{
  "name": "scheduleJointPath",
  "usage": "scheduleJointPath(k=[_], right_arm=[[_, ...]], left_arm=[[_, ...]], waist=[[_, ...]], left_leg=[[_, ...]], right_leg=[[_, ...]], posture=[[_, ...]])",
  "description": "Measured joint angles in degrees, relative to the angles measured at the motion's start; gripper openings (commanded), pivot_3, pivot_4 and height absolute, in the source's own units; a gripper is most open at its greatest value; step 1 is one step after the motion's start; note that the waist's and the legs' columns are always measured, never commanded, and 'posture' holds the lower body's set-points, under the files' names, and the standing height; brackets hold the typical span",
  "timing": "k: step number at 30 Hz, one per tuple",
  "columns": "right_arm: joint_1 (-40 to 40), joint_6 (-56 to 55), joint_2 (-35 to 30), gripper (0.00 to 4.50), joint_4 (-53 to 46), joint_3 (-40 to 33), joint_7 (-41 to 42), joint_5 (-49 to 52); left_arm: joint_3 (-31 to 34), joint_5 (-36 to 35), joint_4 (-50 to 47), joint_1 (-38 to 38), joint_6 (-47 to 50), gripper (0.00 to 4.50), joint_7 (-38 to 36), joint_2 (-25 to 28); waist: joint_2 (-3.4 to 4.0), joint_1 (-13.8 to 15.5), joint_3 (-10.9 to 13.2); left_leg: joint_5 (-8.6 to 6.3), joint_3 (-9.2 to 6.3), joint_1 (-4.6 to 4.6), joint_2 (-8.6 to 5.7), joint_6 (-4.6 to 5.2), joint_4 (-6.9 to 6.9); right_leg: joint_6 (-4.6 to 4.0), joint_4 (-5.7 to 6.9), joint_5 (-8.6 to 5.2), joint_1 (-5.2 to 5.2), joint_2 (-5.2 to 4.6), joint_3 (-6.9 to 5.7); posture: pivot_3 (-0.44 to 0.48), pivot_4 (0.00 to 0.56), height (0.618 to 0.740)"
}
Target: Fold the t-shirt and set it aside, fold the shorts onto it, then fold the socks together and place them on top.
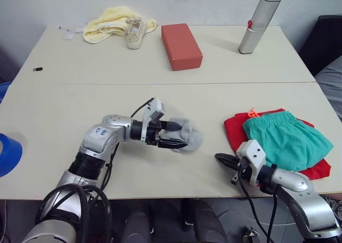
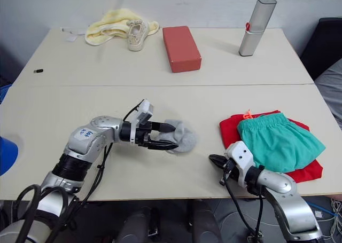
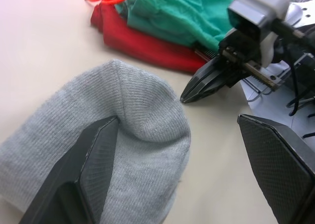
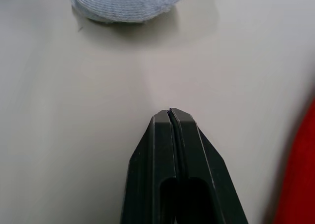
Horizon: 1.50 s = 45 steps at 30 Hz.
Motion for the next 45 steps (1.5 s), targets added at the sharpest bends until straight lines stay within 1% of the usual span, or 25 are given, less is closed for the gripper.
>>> scheduleJointPath(k=[1,3,5,8,11,12,13,14,15,18,22,25,26,29,31,34,39,42,45], right_arm=[[0.9,0.2,0.5,0.00,-0.4,-0.9,0.4,1.7],[1.8,0.8,0.9,0.00,-0.8,-2.1,0.8,4.4],[2.2,1.6,2.1,0.00,-1.6,-3.3,0.6,7.0],[2.9,4.4,3.9,0.00,-3.7,-4.9,-0.8,12.4],[3.6,6.8,3.8,0.00,-4.7,-6.3,-1.8,15.2],[3.9,7.2,3.5,0.00,-4.7,-6.3,-2.0,15.4],[4.2,7.5,3.3,0.00,-4.7,-6.3,-2.1,15.4],[4.4,7.6,3.1,0.00,-4.7,-6.3,-2.2,15.4],[4.4,7.7,2.9,0.00,-4.7,-6.3,-2.2,15.4],[4.3,7.9,2.8,0.00,-4.7,-6.2,-2.3,15.5],[3.7,8.6,2.8,0.00,-4.7,-5.9,-2.5,15.4],[3.8,8.7,2.8,0.00,-4.7,-5.8,-2.7,15.3],[3.9,8.7,2.8,0.00,-4.7,-5.7,-2.8,15.2],[4.3,8.7,2.9,0.00,-4.8,-5.3,-3.2,15.0],[4.8,8.7,3.3,0.00,-4.9,-4.9,-4.0,14.9],[5.5,8.7,3.7,0.00,-5.8,-4.3,-4.9,14.9],[6.9,8.6,4.1,0.00,-7.3,-4.5,-6.3,15.4],[8.3,8.6,4.3,0.00,-8.2,-4.6,-6.8,15.8],[9.2,8.6,4.5,0.00,-9.4,-5.2,-7.1,16.8]], left_arm=[[1.2,-0.5,-0.2,0.0,-0.8,4.02,-1.3,1.0],[3.3,-0.7,-0.2,-0.1,-2.4,3.63,-2.8,2.4],[4.4,-0.9,-0.2,-0.5,-2.9,3.18,-3.7,2.4],[5.2,-2.4,-0.6,-0.6,-1.9,2.20,-5.6,2.4],[6.4,-3.8,-1.8,-0.9,-0.3,1.22,-6.1,3.0],[6.4,-3.5,-1.8,-1.0,-0.7,0.83,-6.5,3.4],[6.3,-3.2,-1.8,-1.0,-1.2,0.58,-6.9,3.6],[6.0,-2.4,-1.7,-0.9,-2.2,0.20,-7.0,3.5],[5.0,-0.8,-1.6,-0.9,-3.8,0.03,-6.9,3.3],[3.1,1.5,-1.0,-0.7,-6.1,0.03,-6.3,1.4],[1.3,3.7,1.9,-0.3,-8.9,0.03,-3.8,-3.2],[0.0,5.8,3.1,-0.3,-10.6,0.57,-2.9,-4.2],[-0.4,6.4,3.1,-0.3,-11.0,0.82,-2.8,-4.4],[-2.3,8.5,3.2,-0.2,-12.5,1.82,-2.8,-5.2],[-2.6,9.8,4.2,0.2,-15.4,2.36,-2.8,-6.0],[-2.6,10.6,5.4,1.0,-18.5,2.36,-4.3,-5.8],[-2.5,10.4,5.4,1.1,-19.4,2.36,-8.1,-4.6],[-2.1,10.0,5.2,1.4,-19.0,2.92,-8.3,-4.7],[-1.3,9.0,4.3,1.6,-18.5,3.81,-9.2,-3.8]], waist=[[0.00,0.0,0.0],[0.00,0.0,0.0],[0.00,0.0,0.0],[0.00,0.0,0.0],[0.00,0.0,0.0],[0.01,0.0,0.0],[0.00,0.0,0.0],[0.00,0.0,0.0],[0.00,0.0,0.0],[0.00,0.1,0.0],[0.00,0.7,0.0],[0.00,0.8,0.0],[0.01,0.9,0.0],[0.01,1.2,0.0],[0.00,1.2,0.0],[0.01,1.1,0.0],[0.01,1.2,0.0],[0.00,1.2,0.0],[0.01,1.2,0.0]], left_leg=[[0.00,-0.02,0.00,0.01,0.00,-0.01],[0.00,-0.02,0.01,0.01,0.00,-0.01],[0.00,-0.02,0.00,0.01,0.01,0.00],[0.00,-0.04,-0.01,0.02,0.01,0.00],[0.00,-0.03,-0.01,0.01,0.01,0.00],[0.00,-0.03,0.01,0.00,0.01,-0.01],[0.00,-0.04,0.00,0.00,0.01,-0.01],[0.00,-0.04,0.00,0.00,0.01,-0.01],[0.00,-0.03,0.00,-0.01,0.02,-0.01],[0.00,-0.03,-0.01,-0.02,0.02,0.00],[0.00,-0.02,-0.01,-0.04,0.04,0.02],[0.00,-0.02,0.00,-0.03,0.04,0.01],[0.00,-0.02,0.00,-0.03,0.04,0.01],[0.00,-0.02,-0.01,-0.03,0.04,0.02],[-0.01,-0.02,-0.01,-0.02,0.05,0.03],[-0.01,-0.02,-0.01,-0.01,0.06,0.02],[-0.01,-0.03,-0.01,-0.01,0.06,0.02],[-0.02,-0.03,-0.01,-0.01,0.08,0.03],[-0.02,-0.04,-0.01,0.01,0.09,0.03]], right_leg=[[0.00,0.00,0.00,0.00,0.02,-0.01],[0.00,0.00,0.00,0.00,0.01,-0.01],[0.00,0.01,0.00,0.00,0.01,-0.01],[0.00,0.01,0.00,0.00,0.02,-0.01],[0.00,0.01,0.00,0.01,0.01,-0.01],[0.00,0.01,0.00,0.01,0.02,-0.01],[0.00,0.02,0.00,0.01,0.03,-0.01],[0.00,0.01,0.00,0.01,0.04,-0.01],[0.00,0.01,0.00,0.01,0.02,-0.01],[0.00,0.01,0.00,0.01,0.03,-0.01],[0.00,0.00,0.00,0.00,0.06,0.00],[0.00,0.01,0.00,0.00,0.08,-0.01],[0.00,0.01,0.00,0.00,0.08,0.00],[0.00,0.01,0.00,0.00,0.06,-0.01],[0.00,0.01,0.00,0.00,0.04,0.00],[0.00,0.01,0.00,0.00,0.06,-0.01],[0.00,0.02,0.00,0.00,0.06,-0.02],[0.00,0.01,0.00,0.01,0.05,-0.02],[0.00,0.02,0.00,0.01,0.06,-0.02]], posture=[[0.000,0.150,0.740],[0.000,0.150,0.740],[0.000,0.150,0.740],[0.000,0.150,0.740],[0.000,0.150,0.740],[0.000,0.150,0.740],[0.000,0.150,0.740],[0.000,0.150,0.740],[0.000,0.150,0.740],[0.000,0.150,0.740],[0.000,0.150,0.740],[0.000,0.150,0.740],[0.000,0.150,0.740],[0.000,0.150,0.740],[0.000,0.150,0.740],[0.000,0.150,0.740],[0.000,0.150,0.740],[0.000,0.150,0.740],[0.000,0.150,0.740]])
